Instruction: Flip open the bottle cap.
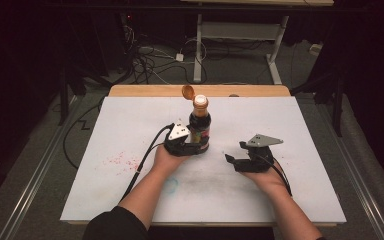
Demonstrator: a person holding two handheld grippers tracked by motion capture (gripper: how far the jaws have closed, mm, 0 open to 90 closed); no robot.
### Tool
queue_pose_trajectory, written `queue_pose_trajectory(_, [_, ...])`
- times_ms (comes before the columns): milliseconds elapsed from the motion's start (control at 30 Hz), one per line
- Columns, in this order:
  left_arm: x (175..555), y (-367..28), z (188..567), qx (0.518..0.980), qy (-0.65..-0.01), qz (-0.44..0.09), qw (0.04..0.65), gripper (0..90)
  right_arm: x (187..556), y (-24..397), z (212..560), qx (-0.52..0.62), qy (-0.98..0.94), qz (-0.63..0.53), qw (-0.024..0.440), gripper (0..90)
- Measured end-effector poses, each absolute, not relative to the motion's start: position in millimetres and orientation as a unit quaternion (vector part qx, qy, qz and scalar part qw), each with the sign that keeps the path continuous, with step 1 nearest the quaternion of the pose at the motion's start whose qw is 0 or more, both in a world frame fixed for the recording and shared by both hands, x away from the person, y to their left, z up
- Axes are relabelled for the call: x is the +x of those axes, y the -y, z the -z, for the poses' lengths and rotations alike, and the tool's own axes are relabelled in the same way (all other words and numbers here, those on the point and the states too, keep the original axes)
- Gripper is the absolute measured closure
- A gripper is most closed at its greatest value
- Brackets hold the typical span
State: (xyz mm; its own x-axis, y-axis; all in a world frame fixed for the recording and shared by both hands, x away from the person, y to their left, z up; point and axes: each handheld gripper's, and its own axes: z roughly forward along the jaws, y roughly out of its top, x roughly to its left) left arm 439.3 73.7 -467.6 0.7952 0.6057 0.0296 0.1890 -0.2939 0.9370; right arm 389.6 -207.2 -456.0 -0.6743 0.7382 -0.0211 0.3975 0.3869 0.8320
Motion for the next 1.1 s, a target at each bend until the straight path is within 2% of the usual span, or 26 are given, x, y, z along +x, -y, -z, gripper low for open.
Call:
queue_pose_trajectory(133, [438.8,-73.6,467.2,0.781,-0.256,-0.194,0.536,27.5,381.9,214.1,462.2,0.362,-0.806,-0.421,0.205,13.1])
queue_pose_trajectory(267, [437.4,-73.5,466.4,0.780,-0.262,-0.195,0.534,27.1,374.5,221.6,465.6,0.373,-0.803,-0.417,0.206,0.2])
queue_pose_trajectory(367, [437.8,-76.5,465.8,0.779,-0.267,-0.178,0.539,26.2,366.6,228.1,467.1,0.382,-0.799,-0.415,0.208,0.2])
queue_pose_trajectory(500, [438.6,-80.1,470.2,0.787,-0.281,-0.153,0.528,16.0,358.0,234.8,468.6,0.383,-0.794,-0.421,0.213,0.2])
queue_pose_trajectory(733, [428.7,-101.5,477.3,0.789,-0.296,-0.134,0.521,13.1,347.2,241.6,471.9,0.387,-0.789,-0.424,0.221,0.2])
queue_pose_trajectory(900, [415.3,-121.7,480.7,0.791,-0.313,-0.127,0.510,0.2,342.7,243.3,475.9,0.387,-0.788,-0.424,0.223,0.2])
queue_pose_trajectory(1100, [390.6,-147.1,482.8,0.790,-0.326,-0.139,0.500,0.0,340.4,242.0,477.3,0.387,-0.788,-0.421,0.228,0.2])
